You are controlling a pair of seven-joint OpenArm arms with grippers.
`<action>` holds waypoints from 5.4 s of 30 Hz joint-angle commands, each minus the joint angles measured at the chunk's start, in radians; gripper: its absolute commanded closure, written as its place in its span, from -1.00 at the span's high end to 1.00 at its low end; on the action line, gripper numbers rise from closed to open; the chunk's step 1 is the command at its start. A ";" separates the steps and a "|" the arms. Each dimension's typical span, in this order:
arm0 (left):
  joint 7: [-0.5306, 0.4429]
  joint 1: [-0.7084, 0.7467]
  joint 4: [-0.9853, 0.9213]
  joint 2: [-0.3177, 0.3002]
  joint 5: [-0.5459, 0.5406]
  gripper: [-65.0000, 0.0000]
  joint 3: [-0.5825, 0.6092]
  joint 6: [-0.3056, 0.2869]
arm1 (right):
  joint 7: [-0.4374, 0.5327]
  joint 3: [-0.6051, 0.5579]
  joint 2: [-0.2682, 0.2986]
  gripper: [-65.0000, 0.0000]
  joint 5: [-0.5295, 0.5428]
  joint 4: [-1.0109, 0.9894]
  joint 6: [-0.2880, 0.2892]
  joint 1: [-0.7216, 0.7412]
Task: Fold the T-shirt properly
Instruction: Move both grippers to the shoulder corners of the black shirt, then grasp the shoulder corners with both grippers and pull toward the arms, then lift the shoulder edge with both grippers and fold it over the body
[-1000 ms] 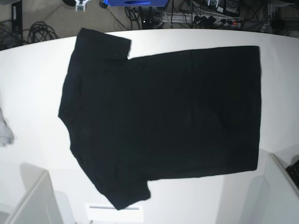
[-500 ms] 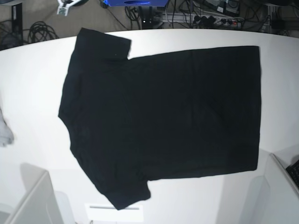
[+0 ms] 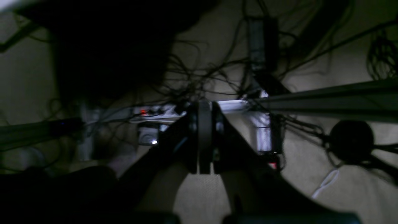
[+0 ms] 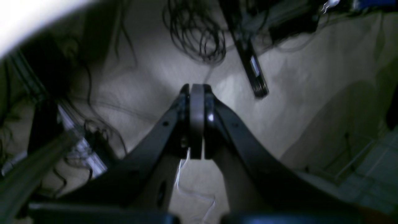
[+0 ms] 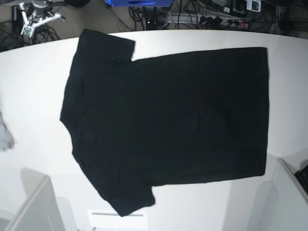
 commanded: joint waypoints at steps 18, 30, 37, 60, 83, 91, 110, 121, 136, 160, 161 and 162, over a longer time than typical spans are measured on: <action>-0.007 0.004 0.245 -0.005 -0.385 -1.00 -0.376 -0.249 | -0.204 -0.225 -0.016 -0.85 0.004 0.208 -0.004 0.199; 0.378 -0.318 0.112 0.003 -0.403 -1.00 -0.643 -0.284 | -0.282 -0.151 0.030 0.40 0.547 0.188 -0.004 0.215; 0.579 -0.433 0.038 0.010 -0.395 -0.03 -0.815 -0.389 | -0.291 -0.151 0.068 0.35 0.604 0.083 -0.004 0.209; 0.600 -0.439 0.021 0.086 -0.394 -0.02 -0.699 -0.389 | -0.293 -0.283 0.071 -0.88 0.596 -0.013 0.008 0.159; 0.605 -0.502 -0.062 0.126 -0.394 -0.02 -0.519 -0.389 | -0.293 -0.286 0.071 -1.00 0.596 -0.013 0.008 0.157; 0.605 -0.510 -0.062 0.124 -0.395 -0.81 -0.505 -0.389 | -0.293 -0.283 0.071 -1.00 0.596 -0.014 0.008 0.157; 0.603 -0.416 -0.028 0.066 -0.394 -1.00 -0.513 -0.389 | -0.287 -0.289 0.070 -1.00 0.597 0.113 0.008 0.076; 0.603 -0.389 0.202 0.124 -0.196 -1.00 -0.510 -0.389 | -0.294 -0.292 0.070 -1.00 0.602 0.213 0.008 0.068; 0.741 -0.495 0.234 0.129 -0.190 -1.00 -0.605 -0.389 | -0.477 -0.294 0.071 -1.00 0.604 0.222 0.010 0.288; 0.884 -0.685 0.234 0.124 -0.190 -1.00 -0.614 -0.280 | -0.632 -0.294 0.070 -1.00 0.597 0.087 0.002 0.630; 0.898 -0.700 0.234 0.122 -0.190 -1.00 -0.614 -0.280 | -0.632 -0.294 0.070 -1.00 0.597 0.076 0.002 0.639; 0.899 -0.708 0.234 0.122 -0.190 -1.00 -0.614 -0.280 | -0.632 -0.294 0.070 -1.00 0.597 0.066 0.002 0.647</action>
